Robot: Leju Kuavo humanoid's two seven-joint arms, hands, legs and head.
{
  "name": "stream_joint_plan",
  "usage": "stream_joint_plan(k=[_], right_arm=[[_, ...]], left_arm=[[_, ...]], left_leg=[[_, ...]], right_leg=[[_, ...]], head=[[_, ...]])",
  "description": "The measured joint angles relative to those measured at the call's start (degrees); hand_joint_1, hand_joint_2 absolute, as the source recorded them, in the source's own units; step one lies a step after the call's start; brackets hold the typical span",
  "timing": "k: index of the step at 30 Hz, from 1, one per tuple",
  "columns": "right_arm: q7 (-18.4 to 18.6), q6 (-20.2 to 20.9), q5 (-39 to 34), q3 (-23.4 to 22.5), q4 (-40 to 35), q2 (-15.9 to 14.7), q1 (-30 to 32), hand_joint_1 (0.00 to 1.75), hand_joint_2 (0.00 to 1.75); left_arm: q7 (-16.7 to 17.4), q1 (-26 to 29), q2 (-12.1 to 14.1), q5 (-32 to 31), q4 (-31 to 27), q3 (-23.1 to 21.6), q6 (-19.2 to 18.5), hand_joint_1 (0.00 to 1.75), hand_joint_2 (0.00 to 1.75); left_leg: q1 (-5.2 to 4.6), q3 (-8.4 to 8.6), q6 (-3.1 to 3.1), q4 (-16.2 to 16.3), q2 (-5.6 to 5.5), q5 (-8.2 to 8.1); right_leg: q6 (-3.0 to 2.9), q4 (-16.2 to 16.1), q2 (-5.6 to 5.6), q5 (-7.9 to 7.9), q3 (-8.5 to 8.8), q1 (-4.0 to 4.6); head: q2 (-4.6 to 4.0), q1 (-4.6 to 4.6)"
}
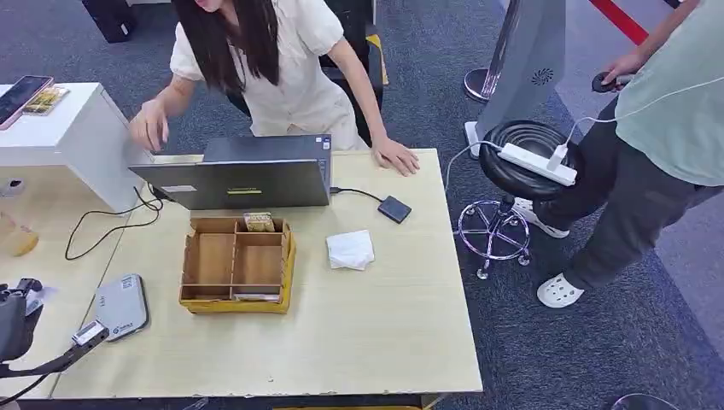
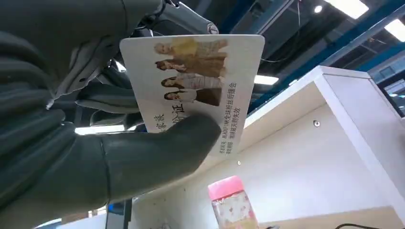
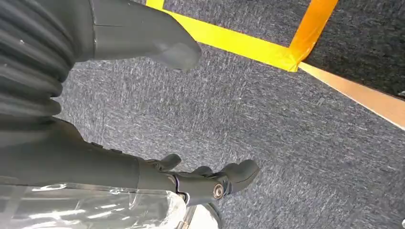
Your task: Pass the card to the sensor for recognition and then transmit it.
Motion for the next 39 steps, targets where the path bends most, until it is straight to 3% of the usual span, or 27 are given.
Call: stream_joint_plan(k=[4, 9, 15, 22, 25, 27, 29, 30, 31, 34, 36, 39], right_arm=[[0.0, 0.0, 0.0, 0.0, 0.0, 0.0, 0.0, 0.0, 1.75], [-0.1, 0.0, 0.2, 0.0, 0.1, 0.0, -0.1, 0.0, 1.75], [-0.6, -0.2, -0.3, -0.2, 0.3, 0.0, -0.3, 0.0, 1.75], [-0.7, -1.0, -0.9, -0.4, 0.4, 0.0, -0.4, 0.0, 1.75], [-0.6, -0.7, -1.6, -0.3, 0.4, 0.0, -0.3, 0.0, 1.75], [-0.5, -0.9, -2.1, -0.4, 0.3, 0.1, -0.2, 0.0, 1.75], [-0.7, -1.2, -2.3, -0.4, 0.4, 0.1, -0.3, 0.0, 1.75], [-0.7, -1.2, -2.3, -0.4, 0.5, 0.1, -0.3, 0.0, 1.75], [-0.8, -1.4, -2.5, -0.4, 0.5, 0.1, -0.3, 0.0, 1.75], [-0.9, -1.7, -2.7, -0.4, 0.5, 0.1, -0.3, 0.0, 1.75], [-1.0, -1.7, -2.7, -0.4, 0.5, 0.1, -0.3, 0.0, 1.75], [-1.0, -1.7, -2.7, -0.4, 0.5, 0.1, -0.3, 0.0, 1.75]], left_arm=[[0.0, 0.6, 0.3, -1.3, -0.5, 0.0, 0.0, 1.75, 1.75], [1.0, 3.9, 0.5, -6.4, -6.3, -0.4, 0.0, 1.75, 1.75], [9.7, 6.9, 4.2, -6.8, -9.3, -5.4, 0.0, 1.75, 1.75], [23.2, 7.4, 10.9, -7.0, -11.0, -18.1, 0.0, 1.75, 1.75], [24.5, 7.2, 11.6, -7.1, -11.3, -22.8, 0.0, 1.75, 1.75], [22.1, 7.3, 11.0, -6.8, -11.3, -24.5, 0.0, 1.75, 1.75], [16.0, 7.2, 9.3, -4.9, -11.3, -24.6, 0.0, 1.75, 1.75], [14.5, 7.2, 8.9, -4.4, -11.3, -24.6, 0.0, 1.75, 1.75], [7.0, 6.8, 7.3, -1.5, -10.6, -24.1, 0.0, 1.75, 1.75], [-4.2, 5.0, 3.9, 4.1, -7.0, -20.9, 0.0, 1.75, 1.75], [-7.3, 3.8, 1.9, 5.5, -3.7, -19.4, 0.0, 1.75, 1.75], [-8.0, 2.8, 0.1, 5.9, -1.1, -18.6, 0.0, 1.75, 1.75]], left_leg=[[0.0, 0.0, 0.0, 0.0, 0.0, 0.0], [0.0, 0.0, -0.01, 0.0, 0.05, -0.02], [0.01, -0.01, 0.01, 0.0, -0.09, -0.01], [0.01, 0.0, 0.01, 0.0, -0.12, 0.05], [-0.05, 0.0, 0.01, 0.0, -0.11, 0.04], [-0.05, -0.02, 0.02, 0.0, -0.1, 0.04], [-0.1, -0.02, 0.05, 0.0, -0.12, 0.02], [-0.1, -0.02, 0.05, 0.0, -0.12, 0.01], [-0.1, -0.05, 0.06, 0.0, -0.16, 0.01], [-0.13, -0.05, 0.06, 0.0, -0.18, 0.01], [-0.12, -0.03, 0.06, 0.0, -0.19, 0.02], [-0.12, -0.03, 0.06, 0.0, -0.18, 0.03]], right_leg=[[0.0, 0.0, 0.0, 0.0, 0.0, 0.0], [0.0, 0.0, 0.07, 0.0, -0.01, 0.0], [0.0, 0.0, -0.1, -0.01, -0.01, 0.01], [0.0, 0.0, -0.13, 0.01, 0.02, 0.01], [0.0, 0.0, -0.11, 0.01, 0.03, -0.04], [0.0, 0.0, -0.1, 0.01, 0.03, -0.04], [0.01, 0.0, -0.12, 0.01, 0.03, -0.09], [0.01, 0.0, -0.13, 0.0, 0.03, -0.09], [0.01, 0.0, -0.17, 0.0, 0.03, -0.1], [0.02, 0.0, -0.18, 0.01, 0.03, -0.12], [0.03, 0.0, -0.19, 0.01, 0.03, -0.12], [0.03, 0.0, -0.18, 0.02, 0.03, -0.11]], head=[[0.0, 0.0], [0.0, -0.04], [0.0, -0.04], [0.0, -0.02], [0.0, -0.02], [0.0, 0.0], [0.0, -0.02], [0.0, -0.02], [0.0, 0.0], [0.0, -0.02], [0.0, 0.0], [0.0, -0.02]])
